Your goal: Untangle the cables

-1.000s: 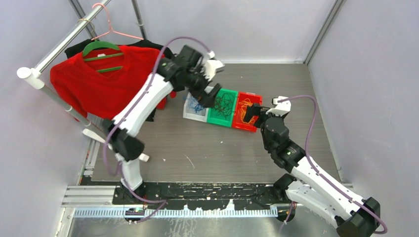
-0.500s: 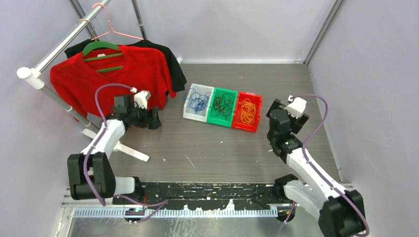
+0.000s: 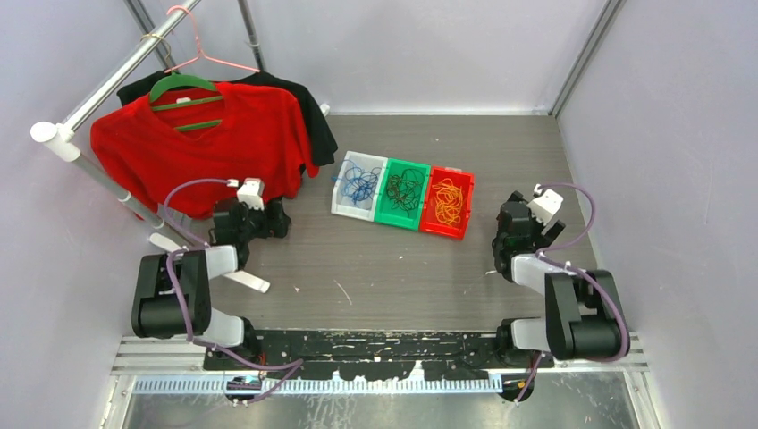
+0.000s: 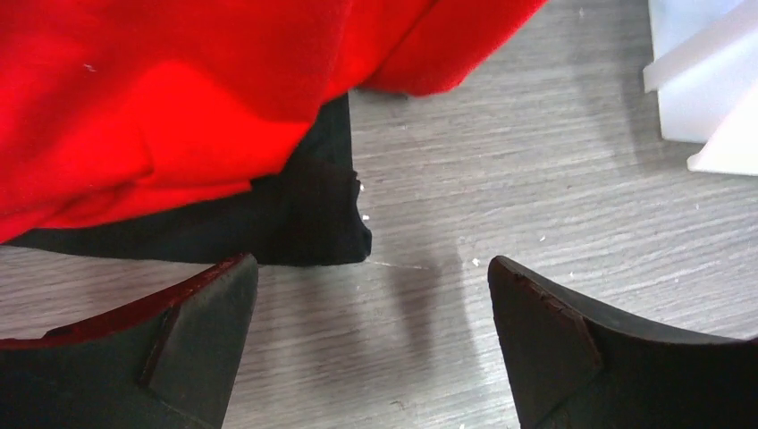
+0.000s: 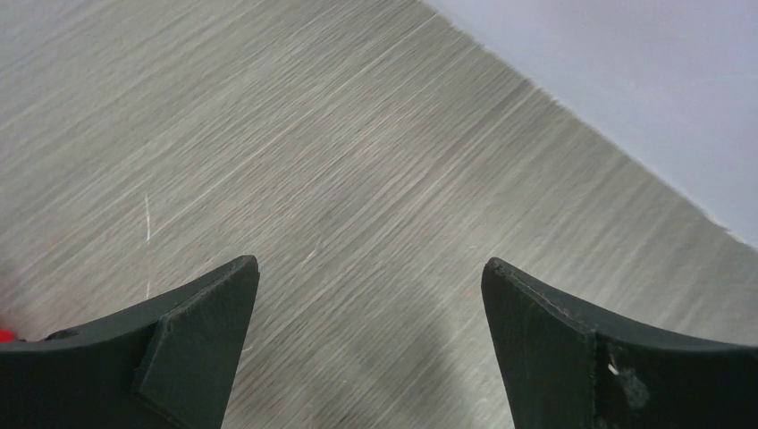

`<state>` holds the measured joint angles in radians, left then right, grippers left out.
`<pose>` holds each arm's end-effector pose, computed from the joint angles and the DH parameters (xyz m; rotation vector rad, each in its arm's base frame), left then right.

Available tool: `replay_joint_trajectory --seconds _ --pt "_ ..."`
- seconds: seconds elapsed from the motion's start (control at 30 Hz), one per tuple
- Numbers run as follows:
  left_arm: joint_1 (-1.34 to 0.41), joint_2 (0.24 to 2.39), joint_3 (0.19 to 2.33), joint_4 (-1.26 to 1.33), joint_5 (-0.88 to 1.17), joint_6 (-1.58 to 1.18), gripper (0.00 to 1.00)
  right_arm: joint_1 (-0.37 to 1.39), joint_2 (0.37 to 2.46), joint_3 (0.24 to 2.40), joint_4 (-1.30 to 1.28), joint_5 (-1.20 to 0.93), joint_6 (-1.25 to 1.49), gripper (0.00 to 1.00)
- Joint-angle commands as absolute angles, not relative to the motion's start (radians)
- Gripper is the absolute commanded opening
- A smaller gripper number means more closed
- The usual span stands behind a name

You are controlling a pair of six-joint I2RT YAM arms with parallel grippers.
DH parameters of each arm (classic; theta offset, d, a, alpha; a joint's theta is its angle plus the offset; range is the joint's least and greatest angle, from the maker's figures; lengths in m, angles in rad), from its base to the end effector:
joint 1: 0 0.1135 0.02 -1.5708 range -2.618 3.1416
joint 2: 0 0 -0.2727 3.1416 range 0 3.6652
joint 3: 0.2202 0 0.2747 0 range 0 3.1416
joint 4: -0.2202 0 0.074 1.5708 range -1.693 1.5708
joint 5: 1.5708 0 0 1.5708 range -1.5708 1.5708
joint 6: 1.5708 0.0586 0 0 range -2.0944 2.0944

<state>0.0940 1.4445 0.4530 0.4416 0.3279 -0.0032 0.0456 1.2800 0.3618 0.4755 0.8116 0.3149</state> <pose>0.2935 0.0087 0.1249 0.0920 2.0997 -0.2927 0.2573 -0.0308 0.1492 0.7439 1.7594 -0.5701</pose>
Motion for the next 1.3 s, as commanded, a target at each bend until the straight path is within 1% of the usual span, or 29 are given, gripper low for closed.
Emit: replay_joint_trajectory --seconds 0.0,0.1,0.13,0.17,0.2,0.23,0.27,0.3,0.37,0.4,0.43,0.5,0.57,0.63,1.03,1.27 --pt "0.098 1.478 0.31 0.96 0.291 -0.053 1.0 0.043 1.369 0.328 0.814 0.683 0.266 0.99" --pt "0.098 1.607 0.218 1.297 0.328 -0.059 1.0 0.043 1.451 0.29 0.967 0.645 0.237 0.98" --pt "0.098 1.599 0.214 1.311 0.344 -0.051 0.99 0.042 1.449 0.297 0.939 0.589 0.231 1.0" --pt "0.097 1.569 0.225 1.212 0.36 -0.039 1.0 0.043 1.464 0.298 0.953 0.538 0.213 1.0" --pt "0.097 1.545 0.252 1.126 0.362 -0.028 0.99 0.043 1.508 0.282 1.026 0.503 0.198 1.0" --pt "0.095 1.545 0.289 1.048 0.358 -0.026 0.99 0.048 1.571 0.259 1.159 0.481 0.163 1.0" --pt "0.093 1.56 0.334 0.994 0.353 -0.032 0.99 0.065 1.568 0.255 1.149 0.493 0.137 1.0" --pt "0.078 1.567 0.354 0.979 0.327 -0.028 0.99 0.067 1.538 0.27 1.063 0.495 0.157 1.0" --pt "0.044 1.543 0.36 0.919 0.288 0.003 0.98 0.06 1.561 0.306 1.048 0.489 0.152 1.0" --pt "0.042 1.542 0.358 0.923 0.286 0.001 0.97 0.06 1.554 0.33 0.99 0.49 0.159 1.0" --pt "0.043 1.549 0.353 0.948 0.286 -0.002 1.0 0.056 1.544 0.335 0.956 0.484 0.168 1.0" --pt "0.043 1.55 0.35 0.954 0.285 -0.003 0.99 0.053 1.554 0.327 0.994 0.483 0.16 1.0" --pt "0.042 1.547 0.353 0.945 0.286 -0.001 0.99 0.053 1.543 0.333 0.961 0.474 0.165 1.0" --pt "0.043 1.549 0.351 0.951 0.286 -0.002 0.99 0.052 1.55 0.324 0.989 0.478 0.158 1.0" --pt "0.043 1.549 0.352 0.948 0.286 -0.001 1.0 0.052 1.552 0.33 0.977 0.472 0.158 1.0" --pt "0.043 1.549 0.353 0.947 0.286 -0.002 0.99 0.031 1.546 0.336 0.955 0.428 0.168 1.0"
